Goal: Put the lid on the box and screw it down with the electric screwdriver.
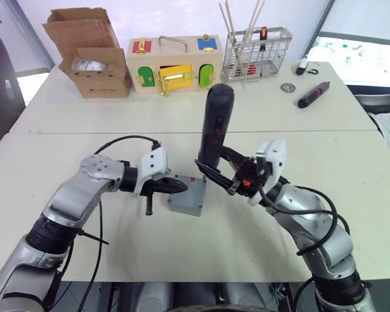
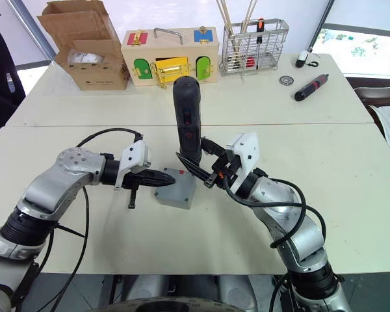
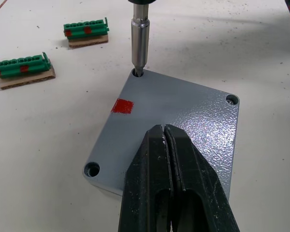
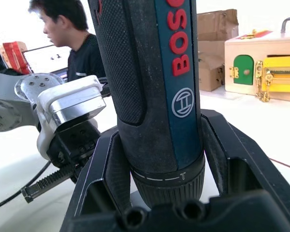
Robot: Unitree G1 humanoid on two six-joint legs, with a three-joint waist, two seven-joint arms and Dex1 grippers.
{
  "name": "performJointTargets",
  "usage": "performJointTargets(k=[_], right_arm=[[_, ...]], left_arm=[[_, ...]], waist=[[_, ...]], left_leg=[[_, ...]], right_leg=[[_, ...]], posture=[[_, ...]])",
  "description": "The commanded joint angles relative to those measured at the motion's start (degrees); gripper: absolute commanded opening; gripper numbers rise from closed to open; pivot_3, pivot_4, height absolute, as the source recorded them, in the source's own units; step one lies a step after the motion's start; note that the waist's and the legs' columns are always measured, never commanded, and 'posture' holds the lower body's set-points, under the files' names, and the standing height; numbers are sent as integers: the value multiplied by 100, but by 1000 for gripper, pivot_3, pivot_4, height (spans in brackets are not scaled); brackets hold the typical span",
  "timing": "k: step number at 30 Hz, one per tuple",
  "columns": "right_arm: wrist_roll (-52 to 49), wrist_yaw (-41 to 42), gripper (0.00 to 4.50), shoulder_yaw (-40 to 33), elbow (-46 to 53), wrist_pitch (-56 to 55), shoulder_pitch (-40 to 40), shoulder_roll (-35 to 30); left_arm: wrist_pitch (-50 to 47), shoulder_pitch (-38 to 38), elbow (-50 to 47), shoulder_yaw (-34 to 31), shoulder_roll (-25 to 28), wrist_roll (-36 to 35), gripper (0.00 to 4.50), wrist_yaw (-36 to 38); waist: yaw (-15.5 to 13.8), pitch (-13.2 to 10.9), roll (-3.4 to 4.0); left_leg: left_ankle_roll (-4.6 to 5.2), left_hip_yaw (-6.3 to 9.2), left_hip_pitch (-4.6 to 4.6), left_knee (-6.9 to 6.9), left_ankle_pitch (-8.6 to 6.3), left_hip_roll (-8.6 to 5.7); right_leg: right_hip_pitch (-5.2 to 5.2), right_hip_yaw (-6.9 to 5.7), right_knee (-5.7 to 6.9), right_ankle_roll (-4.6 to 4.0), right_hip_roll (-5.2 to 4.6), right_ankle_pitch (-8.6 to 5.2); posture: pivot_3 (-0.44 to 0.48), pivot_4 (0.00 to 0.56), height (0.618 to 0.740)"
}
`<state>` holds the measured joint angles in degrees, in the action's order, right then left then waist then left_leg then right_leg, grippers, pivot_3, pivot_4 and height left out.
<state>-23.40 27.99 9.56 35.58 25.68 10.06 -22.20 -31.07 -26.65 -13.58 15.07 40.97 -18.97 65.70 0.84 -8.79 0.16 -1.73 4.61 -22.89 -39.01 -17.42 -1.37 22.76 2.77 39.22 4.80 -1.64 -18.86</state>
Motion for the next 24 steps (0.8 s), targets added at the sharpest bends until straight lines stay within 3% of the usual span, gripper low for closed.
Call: performJointTargets(k=[1,4,24], right_arm=[[205,-88,1785,159,-269,246,-13,-26],[284,-194,1785,204,-392,383,-19,-27],[663,-105,1785,532,-490,140,-341,-105]], left_arm=[[-52,95,-22,147,62,152,0,-14],[-78,105,-53,149,41,160,0,-24],[11,366,-167,260,52,226,0,-29]], waist=[[0,0,0],[-7,1,-1],[-16,83,-32]], left_leg=[[2,0,17,5,-1,0],[6,0,53,14,-4,0],[7,5,61,15,-4,0]], right_leg=[[-15,0,-3,0,0,0],[-51,0,-11,0,0,-2],[-61,0,-13,0,-1,-2]], posture=[[0,150,740],[0,150,740],[0,150,740]])
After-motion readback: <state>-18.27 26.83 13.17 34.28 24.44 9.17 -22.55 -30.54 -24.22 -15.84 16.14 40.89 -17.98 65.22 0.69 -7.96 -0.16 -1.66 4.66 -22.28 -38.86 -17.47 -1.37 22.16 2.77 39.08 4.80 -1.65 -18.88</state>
